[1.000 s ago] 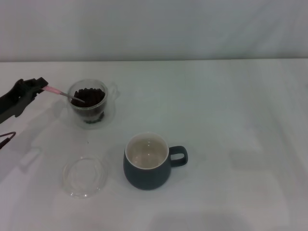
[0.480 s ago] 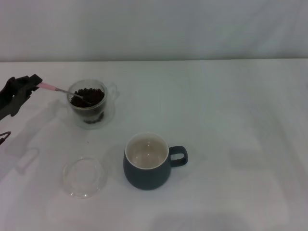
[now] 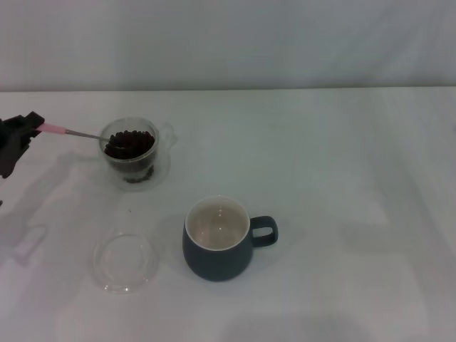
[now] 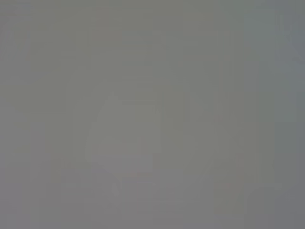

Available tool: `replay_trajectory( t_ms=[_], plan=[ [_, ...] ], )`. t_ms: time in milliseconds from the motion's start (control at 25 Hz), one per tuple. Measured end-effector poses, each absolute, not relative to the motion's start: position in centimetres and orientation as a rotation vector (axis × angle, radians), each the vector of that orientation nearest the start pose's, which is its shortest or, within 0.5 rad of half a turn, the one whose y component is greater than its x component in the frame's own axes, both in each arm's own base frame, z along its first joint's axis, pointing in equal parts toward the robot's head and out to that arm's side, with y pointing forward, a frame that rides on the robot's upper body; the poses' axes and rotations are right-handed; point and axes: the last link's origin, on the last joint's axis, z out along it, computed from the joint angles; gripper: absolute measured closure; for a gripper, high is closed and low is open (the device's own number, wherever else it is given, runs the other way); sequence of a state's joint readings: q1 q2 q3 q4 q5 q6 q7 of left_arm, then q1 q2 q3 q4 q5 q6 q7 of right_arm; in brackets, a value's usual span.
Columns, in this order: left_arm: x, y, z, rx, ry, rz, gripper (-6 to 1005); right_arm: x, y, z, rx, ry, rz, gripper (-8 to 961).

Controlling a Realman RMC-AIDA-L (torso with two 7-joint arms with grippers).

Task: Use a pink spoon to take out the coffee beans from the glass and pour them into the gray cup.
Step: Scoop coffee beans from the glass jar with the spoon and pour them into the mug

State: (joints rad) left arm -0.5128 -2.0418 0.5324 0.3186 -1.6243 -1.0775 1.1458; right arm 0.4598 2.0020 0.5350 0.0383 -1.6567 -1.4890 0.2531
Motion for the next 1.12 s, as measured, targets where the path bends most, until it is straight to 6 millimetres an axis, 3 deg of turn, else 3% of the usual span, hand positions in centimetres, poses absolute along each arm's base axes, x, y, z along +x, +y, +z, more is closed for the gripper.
replay_trajectory(
  t_ms=[520,1120],
  plan=[
    [-33.2,36.0,2.2,2.064,2.388,1.779,872,34.8,32.4,9.0,-1.195,0.371,0.859,124],
    [-31.1,36.1,2.0,2.131,2.213,1.775,873,34.6,32.5,8.8,-1.196,0.374,0.869,124]
  ],
)
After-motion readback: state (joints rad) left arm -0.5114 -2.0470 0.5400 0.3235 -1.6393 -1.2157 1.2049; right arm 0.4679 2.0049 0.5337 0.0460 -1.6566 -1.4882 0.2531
